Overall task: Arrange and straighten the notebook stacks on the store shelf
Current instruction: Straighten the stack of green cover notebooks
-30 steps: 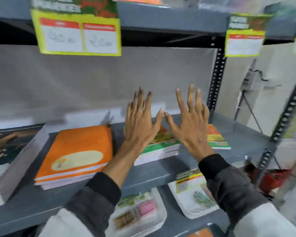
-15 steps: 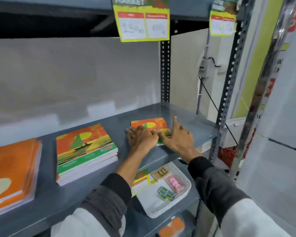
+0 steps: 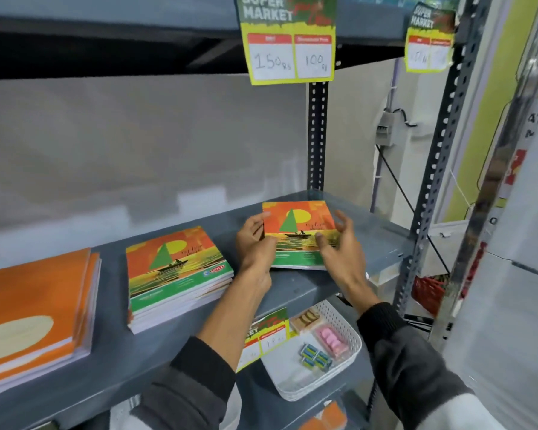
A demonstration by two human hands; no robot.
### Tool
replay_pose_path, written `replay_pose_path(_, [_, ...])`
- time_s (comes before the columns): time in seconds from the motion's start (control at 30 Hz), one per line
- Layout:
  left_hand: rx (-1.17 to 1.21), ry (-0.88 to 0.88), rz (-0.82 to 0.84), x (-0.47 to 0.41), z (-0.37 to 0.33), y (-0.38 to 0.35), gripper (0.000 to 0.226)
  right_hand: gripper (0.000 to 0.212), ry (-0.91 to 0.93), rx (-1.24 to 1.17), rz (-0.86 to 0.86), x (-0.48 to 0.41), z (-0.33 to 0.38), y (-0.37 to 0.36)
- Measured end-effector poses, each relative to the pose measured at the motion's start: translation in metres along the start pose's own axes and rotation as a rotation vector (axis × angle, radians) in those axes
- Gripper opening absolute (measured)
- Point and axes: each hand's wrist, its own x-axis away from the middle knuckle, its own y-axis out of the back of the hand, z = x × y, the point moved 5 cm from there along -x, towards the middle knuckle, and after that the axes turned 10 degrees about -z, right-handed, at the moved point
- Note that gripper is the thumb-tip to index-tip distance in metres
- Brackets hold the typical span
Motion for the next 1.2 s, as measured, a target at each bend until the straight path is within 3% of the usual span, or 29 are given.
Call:
replay_pose_path(0.07, [0.041, -0.061, 0.019, 0.007, -0.018, 0.005, 0.058, 0.052, -0.059, -0.216, 0.004, 0.000, 0.008, 0.001])
replay_pose_path(0.37, [0.091, -0.284, -0.060, 0.005, -0.104, 0.085, 0.053, 0.044, 0.058, -0.542, 0.044, 0.012, 0.092, -0.040])
replay_pose_path(0.77, [-0.241, -0.437, -0.335, -0.005, -0.089, 0.196, 0.049, 0.052, 0.254, -0.189, 0.376, 0.057, 0.134, -0.132])
replay_pose_path(0.9, [-0.573, -0.478, -0.387, -0.006, -0.077, 0.202, 0.042, 0.058, 0.289, -0.080, 0.482, 0.063, 0.127, -0.145])
replay_pose_path(1.0, [-0.840, -0.478, -0.278, -0.008, -0.065, 0.199, 0.036, 0.057, 0.348, 0.148, 0.571, 0.071, 0.117, -0.155])
replay_pose_path(1.07, [-0.859, -0.455, -0.221, -0.007, -0.061, 0.197, 0.036, 0.053, 0.371, 0.239, 0.599, 0.074, 0.112, -0.158])
replay_pose_path(1.2, [-0.654, -0.424, -0.235, -0.001, -0.065, 0.204, 0.030, 0.047, 0.308, 0.145, 0.631, 0.072, 0.109, -0.154])
